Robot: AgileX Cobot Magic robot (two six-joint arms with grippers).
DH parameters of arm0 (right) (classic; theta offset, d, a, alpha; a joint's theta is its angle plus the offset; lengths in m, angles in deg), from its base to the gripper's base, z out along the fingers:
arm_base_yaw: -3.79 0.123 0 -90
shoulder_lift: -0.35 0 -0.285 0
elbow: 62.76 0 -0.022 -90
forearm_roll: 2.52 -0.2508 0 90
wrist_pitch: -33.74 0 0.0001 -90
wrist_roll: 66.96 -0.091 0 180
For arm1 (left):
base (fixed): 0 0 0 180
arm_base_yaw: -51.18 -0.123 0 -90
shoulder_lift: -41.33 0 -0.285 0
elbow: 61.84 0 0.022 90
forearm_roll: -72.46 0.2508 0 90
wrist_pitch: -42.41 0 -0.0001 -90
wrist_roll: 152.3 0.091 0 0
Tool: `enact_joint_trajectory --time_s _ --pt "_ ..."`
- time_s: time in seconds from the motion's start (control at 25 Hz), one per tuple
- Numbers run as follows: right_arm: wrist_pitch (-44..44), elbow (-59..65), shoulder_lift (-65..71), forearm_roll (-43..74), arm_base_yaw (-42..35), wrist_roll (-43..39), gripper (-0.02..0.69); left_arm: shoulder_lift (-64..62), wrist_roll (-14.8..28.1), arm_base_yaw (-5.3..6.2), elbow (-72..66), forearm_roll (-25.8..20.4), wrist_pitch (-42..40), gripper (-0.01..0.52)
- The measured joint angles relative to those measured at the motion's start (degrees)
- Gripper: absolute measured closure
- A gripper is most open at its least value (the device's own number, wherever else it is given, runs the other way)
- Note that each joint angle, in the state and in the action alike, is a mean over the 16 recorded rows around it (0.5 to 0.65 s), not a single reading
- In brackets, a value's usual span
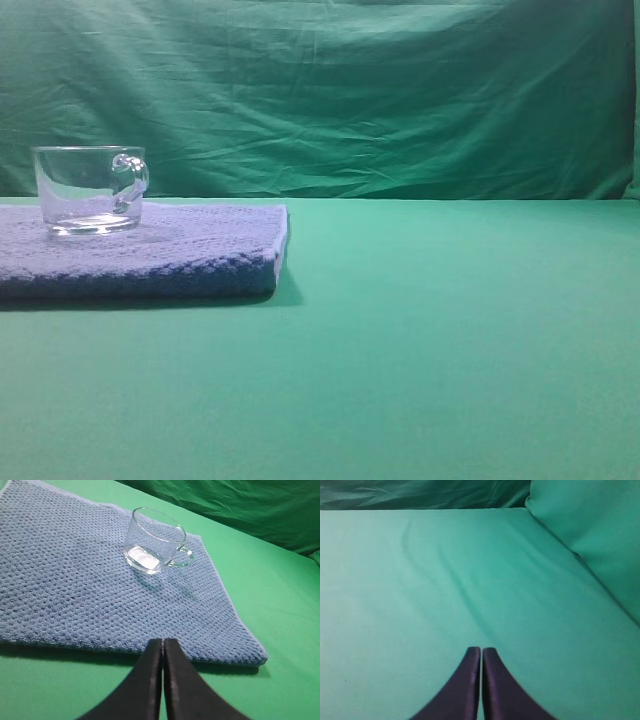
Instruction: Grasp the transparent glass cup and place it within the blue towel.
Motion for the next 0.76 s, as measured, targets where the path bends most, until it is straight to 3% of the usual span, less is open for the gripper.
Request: enact_joint_trajectory --time_s 0.76 --pt "0.0 0.0 0.0 0.0 0.0 0.0 0.665 0.0 0.0 0.0 0.0 0.0 0.0 0.514"
